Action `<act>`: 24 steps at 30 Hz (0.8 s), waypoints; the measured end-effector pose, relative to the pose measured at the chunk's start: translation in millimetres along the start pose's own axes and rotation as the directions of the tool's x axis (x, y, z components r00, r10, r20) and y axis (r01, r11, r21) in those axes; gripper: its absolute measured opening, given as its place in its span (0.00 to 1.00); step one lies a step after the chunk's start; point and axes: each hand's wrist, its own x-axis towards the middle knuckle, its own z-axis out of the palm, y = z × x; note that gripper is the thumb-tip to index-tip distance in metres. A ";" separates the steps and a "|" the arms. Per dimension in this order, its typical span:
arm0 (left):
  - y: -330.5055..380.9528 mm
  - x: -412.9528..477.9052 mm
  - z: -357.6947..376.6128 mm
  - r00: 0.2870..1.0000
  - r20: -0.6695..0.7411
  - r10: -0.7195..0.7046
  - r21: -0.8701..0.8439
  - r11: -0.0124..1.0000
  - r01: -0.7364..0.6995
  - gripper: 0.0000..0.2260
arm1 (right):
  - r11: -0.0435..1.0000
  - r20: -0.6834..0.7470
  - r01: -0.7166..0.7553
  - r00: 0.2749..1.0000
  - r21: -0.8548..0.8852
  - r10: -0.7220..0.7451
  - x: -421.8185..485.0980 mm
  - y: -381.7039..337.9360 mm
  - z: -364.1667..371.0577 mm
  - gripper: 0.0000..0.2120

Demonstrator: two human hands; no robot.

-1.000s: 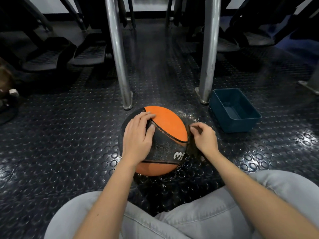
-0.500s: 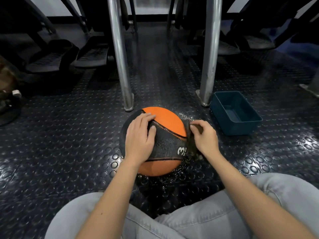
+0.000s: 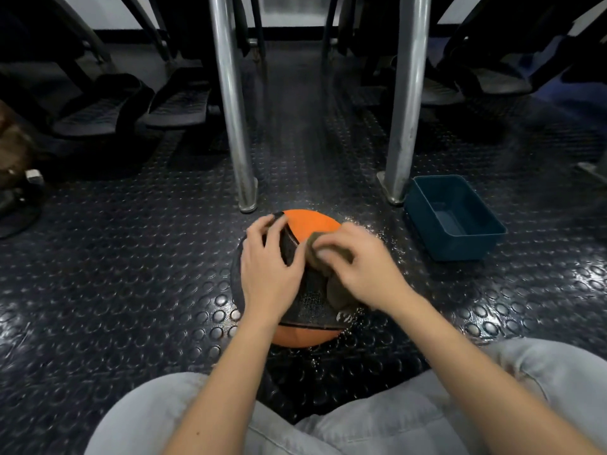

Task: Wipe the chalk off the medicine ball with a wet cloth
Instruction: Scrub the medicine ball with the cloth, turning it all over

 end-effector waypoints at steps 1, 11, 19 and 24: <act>1.8 -1.2 2.4 0.999 -0.025 -0.034 0.101 0.994 0.037 0.30 | 0.998 0.032 0.025 0.999 -0.051 -0.023 -3.3 -1.0 3.6 0.09; -3.7 -0.2 -2.6 0.995 0.084 0.055 0.029 0.998 -0.058 0.30 | 0.924 -0.094 -0.382 0.920 0.004 0.380 11.9 40.5 -18.1 0.06; -1.7 10.6 -18.2 0.978 0.180 0.106 -0.153 0.985 -0.079 0.15 | 0.964 -0.099 -0.254 0.964 -0.073 0.247 -5.3 29.5 -8.6 0.07; 23.2 2.0 -7.8 0.989 0.074 -0.131 0.127 0.984 0.121 0.15 | 0.906 -0.111 -0.416 0.907 -0.082 0.406 -2.9 35.7 -8.5 0.07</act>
